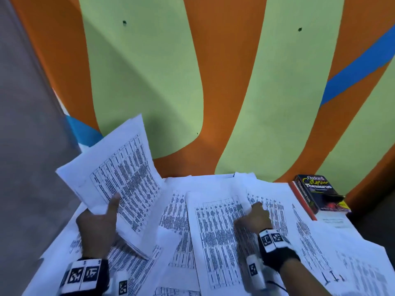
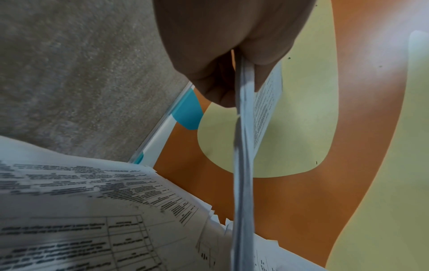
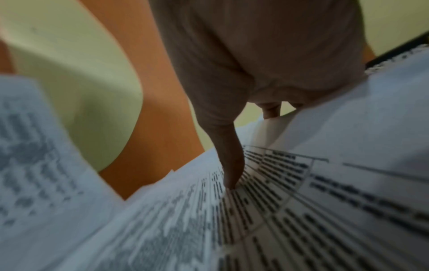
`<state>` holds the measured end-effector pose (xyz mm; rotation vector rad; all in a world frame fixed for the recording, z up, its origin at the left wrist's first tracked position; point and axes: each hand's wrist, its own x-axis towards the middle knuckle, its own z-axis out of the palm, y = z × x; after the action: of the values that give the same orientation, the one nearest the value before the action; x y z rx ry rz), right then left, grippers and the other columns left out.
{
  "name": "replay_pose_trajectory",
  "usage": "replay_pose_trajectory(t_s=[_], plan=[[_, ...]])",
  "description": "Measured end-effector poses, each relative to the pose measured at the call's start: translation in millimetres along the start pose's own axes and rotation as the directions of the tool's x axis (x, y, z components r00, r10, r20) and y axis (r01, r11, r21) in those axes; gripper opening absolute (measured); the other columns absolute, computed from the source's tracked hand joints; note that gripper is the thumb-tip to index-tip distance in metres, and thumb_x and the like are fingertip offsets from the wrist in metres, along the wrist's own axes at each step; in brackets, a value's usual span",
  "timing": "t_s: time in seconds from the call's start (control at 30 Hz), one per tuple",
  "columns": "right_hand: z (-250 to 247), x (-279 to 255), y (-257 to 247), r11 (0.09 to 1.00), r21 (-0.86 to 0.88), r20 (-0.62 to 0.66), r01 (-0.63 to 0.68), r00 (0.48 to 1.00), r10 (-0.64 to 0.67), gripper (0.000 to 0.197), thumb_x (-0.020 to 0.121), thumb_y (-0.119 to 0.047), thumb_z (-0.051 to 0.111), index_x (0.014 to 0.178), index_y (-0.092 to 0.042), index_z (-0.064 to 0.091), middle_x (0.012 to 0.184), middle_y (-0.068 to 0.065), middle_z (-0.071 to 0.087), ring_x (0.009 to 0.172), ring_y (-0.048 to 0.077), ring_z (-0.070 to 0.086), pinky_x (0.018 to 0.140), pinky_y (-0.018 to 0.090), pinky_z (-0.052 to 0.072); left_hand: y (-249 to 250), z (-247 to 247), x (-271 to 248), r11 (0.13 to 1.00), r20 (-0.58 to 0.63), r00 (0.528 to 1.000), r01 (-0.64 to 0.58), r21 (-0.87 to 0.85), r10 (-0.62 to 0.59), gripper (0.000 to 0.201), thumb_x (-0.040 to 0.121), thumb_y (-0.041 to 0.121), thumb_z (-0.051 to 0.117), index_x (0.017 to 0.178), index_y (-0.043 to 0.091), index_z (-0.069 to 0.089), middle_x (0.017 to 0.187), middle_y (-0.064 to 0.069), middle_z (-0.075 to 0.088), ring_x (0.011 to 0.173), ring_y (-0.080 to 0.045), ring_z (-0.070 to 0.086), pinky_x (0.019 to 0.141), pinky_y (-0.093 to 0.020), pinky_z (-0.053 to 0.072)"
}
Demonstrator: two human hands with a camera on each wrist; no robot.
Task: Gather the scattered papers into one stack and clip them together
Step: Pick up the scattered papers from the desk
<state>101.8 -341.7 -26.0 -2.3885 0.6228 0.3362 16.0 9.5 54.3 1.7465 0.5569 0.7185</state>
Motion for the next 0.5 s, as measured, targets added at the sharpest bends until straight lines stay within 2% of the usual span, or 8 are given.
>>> replay_pose_trajectory(t_s=[0.07,0.17,0.23,0.27,0.33,0.37,0.4,0.5], plan=[[8,-3,-2,1.000,-0.010,-0.009,0.026,1.000,-0.026,0.069,0.064,-0.019,0.079,0.117,0.001,0.039,0.114,0.022,0.059,0.099,0.036,0.063,0.082,0.040,0.055,1,2,-2,1.000,-0.005,1.000,-0.014,-0.001,0.014,0.053,0.082,0.029,0.072,0.050,0.016,0.032,0.046,-0.005,0.038,0.031,-0.009,0.033,0.043,-0.023,0.028],[9,-5,1,0.997,0.038,-0.056,0.064,0.996,-0.062,0.035,0.072,-0.012,0.073,0.099,0.005,0.059,0.094,0.019,0.068,0.086,0.033,0.067,0.076,0.039,0.058,5,-2,-6,0.999,-0.018,0.999,-0.034,-0.040,0.033,0.036,0.083,0.023,0.072,0.061,0.012,0.047,0.055,-0.002,0.050,0.033,-0.001,0.042,0.054,-0.024,0.038],[-3,-11,3,0.990,0.069,-0.105,0.120,0.988,-0.112,0.019,0.071,-0.013,0.073,0.082,0.002,0.068,0.075,0.014,0.068,0.074,0.030,0.067,0.068,0.036,0.057,10,-5,-9,0.995,-0.010,0.998,-0.062,-0.073,0.062,0.019,0.084,0.018,0.070,0.081,0.009,0.054,0.080,0.002,0.063,0.044,0.011,0.051,0.055,-0.015,0.045],[-11,-13,2,0.986,0.055,-0.137,0.159,0.979,-0.150,0.013,0.071,-0.013,0.072,0.072,-0.002,0.067,0.067,0.012,0.065,0.070,0.029,0.066,0.065,0.034,0.055,12,-8,-11,0.994,-0.010,0.997,-0.072,-0.084,0.071,0.016,0.084,0.016,0.070,0.090,0.009,0.056,0.094,-0.001,0.064,0.057,0.012,0.056,0.064,-0.013,0.046],[-33,-20,-1,0.970,0.001,-0.234,0.244,0.943,-0.237,0.025,0.074,-0.009,0.069,0.055,-0.007,0.052,0.055,0.009,0.055,0.067,0.030,0.062,0.059,0.032,0.045,16,-10,-14,0.995,-0.021,0.998,-0.067,-0.079,0.066,0.021,0.085,0.013,0.069,0.101,0.010,0.056,0.108,-0.003,0.058,0.086,-0.012,0.058,0.083,-0.025,0.040],[-46,-24,-4,0.959,-0.034,-0.293,0.281,0.915,-0.278,0.031,0.076,-0.007,0.067,0.053,-0.009,0.046,0.054,0.009,0.053,0.066,0.032,0.060,0.058,0.033,0.041,18,-10,-15,0.995,-0.025,0.998,-0.060,-0.079,0.058,0.021,0.086,0.012,0.068,0.102,0.012,0.054,0.107,-0.002,0.056,0.093,-0.016,0.054,0.086,-0.029,0.037],[-62,-29,-7,0.944,-0.054,-0.339,0.327,0.883,-0.325,0.033,0.078,-0.005,0.066,0.054,-0.009,0.044,0.055,0.010,0.054,0.065,0.032,0.059,0.056,0.033,0.040,18,-10,-15,0.996,-0.022,0.999,-0.049,-0.078,0.047,0.021,0.085,0.012,0.069,0.100,0.013,0.054,0.105,-0.002,0.055,0.095,-0.018,0.053,0.086,-0.030,0.035],[-112,-45,-19,0.907,-0.050,-0.466,0.419,0.793,-0.392,0.025,0.081,-0.004,0.065,0.059,-0.002,0.054,0.053,0.016,0.056,0.053,0.029,0.055,0.049,0.032,0.041,11,-12,-11,0.996,-0.016,0.999,-0.051,-0.072,0.050,0.017,0.085,0.011,0.070,0.095,0.014,0.056,0.100,-0.002,0.059,0.093,-0.019,0.056,0.083,-0.031,0.037]])
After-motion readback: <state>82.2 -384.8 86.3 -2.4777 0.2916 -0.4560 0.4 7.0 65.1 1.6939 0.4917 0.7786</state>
